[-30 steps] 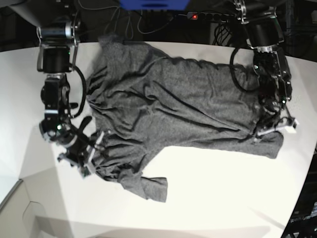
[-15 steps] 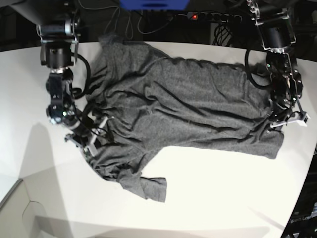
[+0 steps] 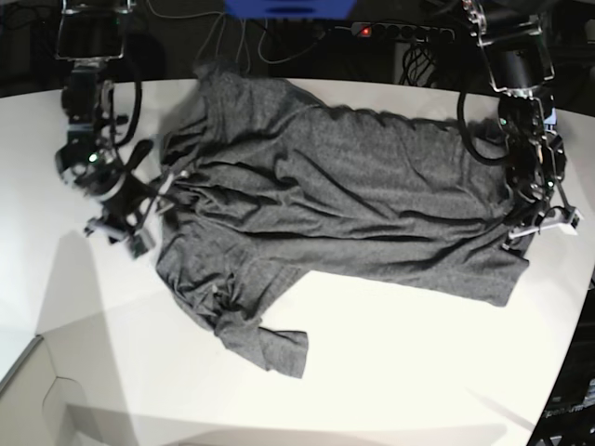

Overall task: Layout the t-shirt on the table in an organized manner, then fold the t-shirt properly
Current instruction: 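Grasp the sleeve with the right gripper and drag it outward, then drag the grasped sleeve with the right gripper across the shirt body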

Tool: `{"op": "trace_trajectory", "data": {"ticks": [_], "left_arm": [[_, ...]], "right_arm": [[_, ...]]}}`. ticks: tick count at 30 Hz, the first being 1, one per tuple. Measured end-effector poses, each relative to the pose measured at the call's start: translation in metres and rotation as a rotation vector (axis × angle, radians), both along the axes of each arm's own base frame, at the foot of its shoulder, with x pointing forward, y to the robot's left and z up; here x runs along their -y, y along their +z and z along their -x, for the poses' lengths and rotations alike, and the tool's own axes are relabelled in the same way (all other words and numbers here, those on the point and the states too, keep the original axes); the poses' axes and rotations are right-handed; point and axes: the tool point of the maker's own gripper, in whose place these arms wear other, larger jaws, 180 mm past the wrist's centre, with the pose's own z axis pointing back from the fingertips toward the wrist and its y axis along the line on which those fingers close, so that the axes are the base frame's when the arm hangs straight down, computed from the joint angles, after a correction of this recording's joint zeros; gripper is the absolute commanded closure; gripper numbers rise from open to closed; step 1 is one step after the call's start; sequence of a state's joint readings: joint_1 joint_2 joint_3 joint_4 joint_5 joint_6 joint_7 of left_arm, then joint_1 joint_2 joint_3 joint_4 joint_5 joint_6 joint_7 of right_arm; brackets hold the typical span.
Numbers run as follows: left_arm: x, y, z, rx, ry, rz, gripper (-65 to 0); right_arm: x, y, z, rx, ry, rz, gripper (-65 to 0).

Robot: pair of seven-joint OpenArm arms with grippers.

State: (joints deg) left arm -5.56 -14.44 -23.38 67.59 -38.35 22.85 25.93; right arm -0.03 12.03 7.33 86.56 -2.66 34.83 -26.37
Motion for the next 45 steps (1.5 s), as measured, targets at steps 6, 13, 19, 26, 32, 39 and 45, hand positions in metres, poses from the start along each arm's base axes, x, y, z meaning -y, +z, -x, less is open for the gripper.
{"op": "trace_trajectory", "data": {"ticks": [6, 13, 19, 26, 32, 39, 45], "left_arm": [[0.0, -0.001, 0.001, -0.002, 0.0, -0.001, -7.1], [0.001, 0.0, 0.0, 0.001, -0.002, -0.008, -7.0], [0.002, -0.001, 0.0, -0.001, -0.004, -0.006, -7.0], [0.002, -0.001, -0.001, 0.0, -0.004, -0.006, -6.9], [0.002, -0.001, -0.001, 0.0, -0.004, -0.006, -6.9], [0.002, -0.001, 0.0, 0.0, -0.004, -0.006, -6.9], [0.002, -0.001, 0.0, -0.001, -0.003, -0.007, -6.9]], "right_arm": [[-0.006, 0.036, -0.03, 0.091, 0.001, -0.001, -31.5], [-0.047, 0.037, -0.092, 0.075, 0.024, -0.122, -33.3], [-0.077, 0.021, -0.135, -0.027, 0.044, -0.206, -34.5], [-0.11, -0.017, -0.129, -0.075, 0.093, -0.299, -34.4], [-0.129, -0.027, -0.123, -0.08, 0.103, -0.361, -26.9], [-0.14, -0.012, -0.124, -0.027, 0.126, -0.367, 0.0], [-0.172, 0.018, -0.093, 0.09, 0.263, -0.284, 0.0]]}}
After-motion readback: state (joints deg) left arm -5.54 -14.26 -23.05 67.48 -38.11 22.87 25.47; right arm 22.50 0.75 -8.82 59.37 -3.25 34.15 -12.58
